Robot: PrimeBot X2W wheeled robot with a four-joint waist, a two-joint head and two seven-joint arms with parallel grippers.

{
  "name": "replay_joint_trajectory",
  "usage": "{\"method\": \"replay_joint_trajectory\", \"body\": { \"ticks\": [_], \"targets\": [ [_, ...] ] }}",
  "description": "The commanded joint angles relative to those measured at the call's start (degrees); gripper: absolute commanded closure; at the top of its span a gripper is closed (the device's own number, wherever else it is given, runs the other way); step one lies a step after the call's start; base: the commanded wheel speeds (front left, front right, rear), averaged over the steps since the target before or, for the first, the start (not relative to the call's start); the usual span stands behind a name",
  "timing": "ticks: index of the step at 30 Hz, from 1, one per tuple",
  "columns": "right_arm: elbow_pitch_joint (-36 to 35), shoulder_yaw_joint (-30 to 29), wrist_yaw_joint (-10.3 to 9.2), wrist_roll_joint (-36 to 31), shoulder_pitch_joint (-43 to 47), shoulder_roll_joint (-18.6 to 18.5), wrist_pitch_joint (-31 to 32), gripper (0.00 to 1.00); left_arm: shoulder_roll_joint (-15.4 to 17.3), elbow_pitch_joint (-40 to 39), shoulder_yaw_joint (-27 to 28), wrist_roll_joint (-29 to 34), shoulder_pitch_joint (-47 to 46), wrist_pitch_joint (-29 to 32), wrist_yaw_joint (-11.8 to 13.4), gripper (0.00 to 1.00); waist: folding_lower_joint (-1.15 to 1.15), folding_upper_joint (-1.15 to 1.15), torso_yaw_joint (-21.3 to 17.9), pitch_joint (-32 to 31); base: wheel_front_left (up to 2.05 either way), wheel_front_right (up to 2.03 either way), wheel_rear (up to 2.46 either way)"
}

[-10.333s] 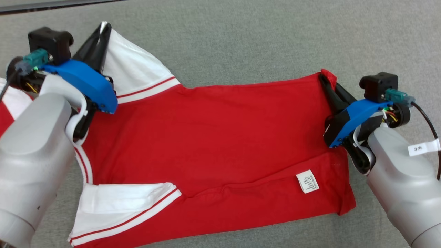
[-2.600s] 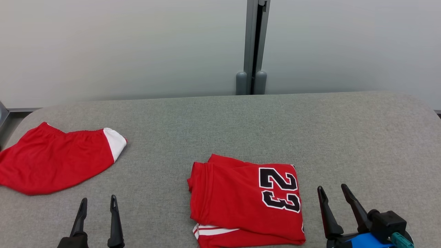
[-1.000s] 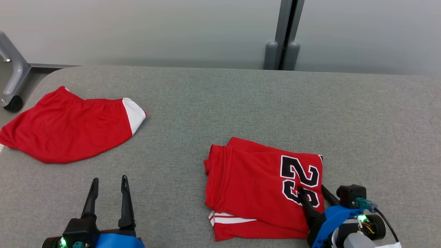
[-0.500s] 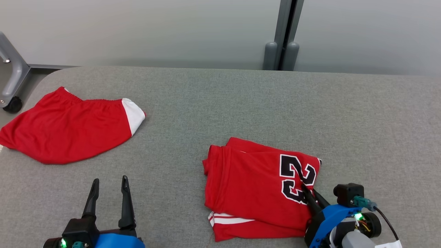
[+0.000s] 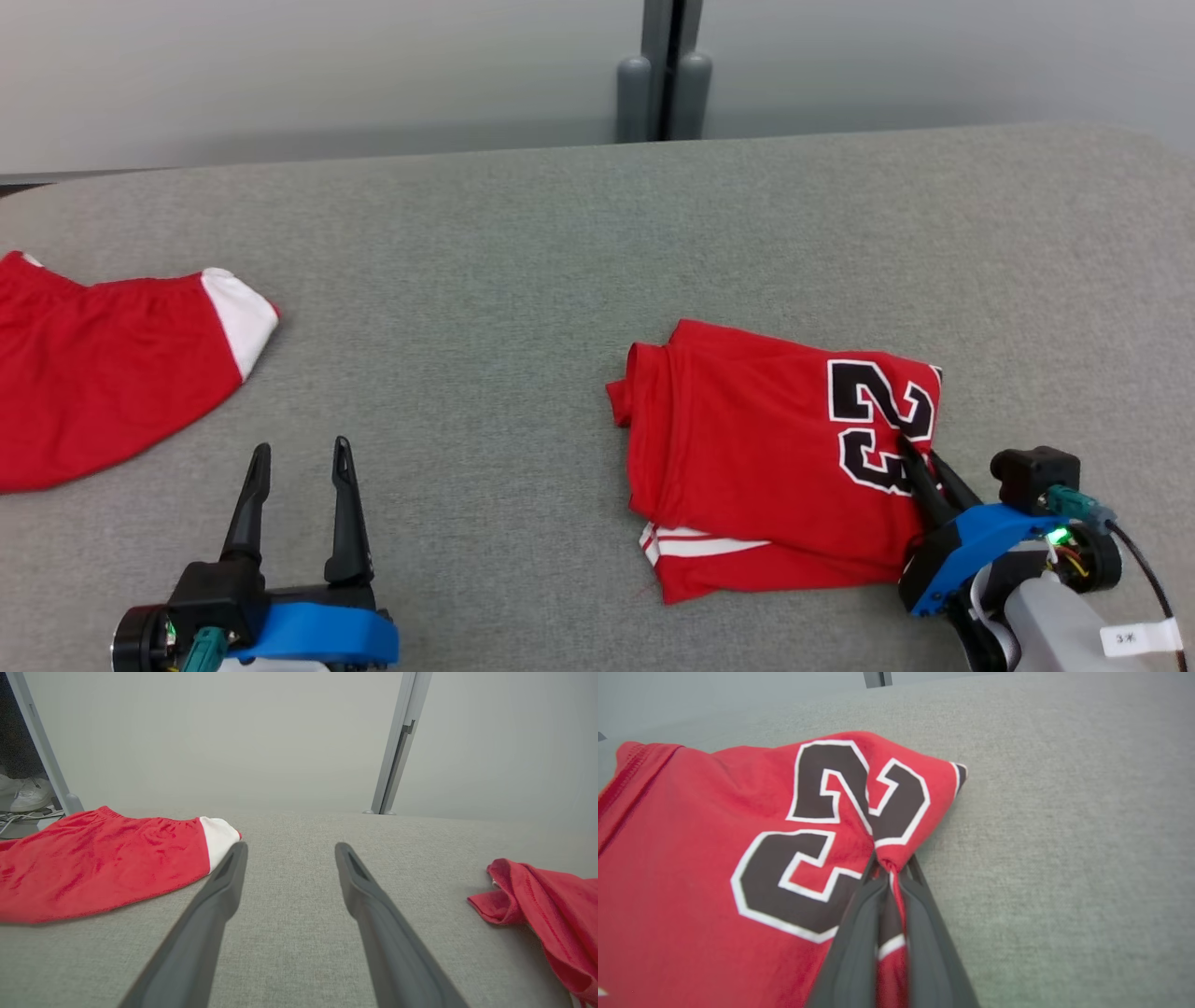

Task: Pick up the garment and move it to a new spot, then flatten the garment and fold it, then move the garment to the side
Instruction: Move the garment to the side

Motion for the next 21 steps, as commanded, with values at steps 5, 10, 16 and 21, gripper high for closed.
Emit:
{"method": "replay_joint_trajectory", "body": {
  "ticks": [5,10,16,21],
  "targets": [
    [-1.75,-1.98,0.01,-0.81,-1.57,-2.13,-0.04,1.00,-0.04,-1.10,-0.35,0.71,-2.61,-0.23,0.17,0.00,0.00,-0.01,-3.23,2.65,0.00,0.00,0.00],
    [-3.07,-4.55,0.01,-1.10,-2.54,-3.33,-0.03,1.00,-0.03,-2.06,-0.11,1.66,-4.78,-0.23,-0.12,0.00,0.00,-0.01,-6.32,5.41,0.00,0.00,0.00],
    [-5.06,-6.40,0.01,-1.49,-3.53,-2.80,-0.03,1.00,-0.02,-2.72,0.59,3.16,-7.07,-0.19,-0.70,0.00,0.00,-0.01,-9.40,8.56,0.00,0.00,0.00],
    [-7.49,-8.01,0.01,-2.45,-4.29,-2.48,-0.03,1.00,-0.03,-2.89,0.70,4.00,-8.83,-0.19,-1.14,0.00,0.00,-0.01,-9.71,9.97,0.00,0.00,0.00]
  ]
}}
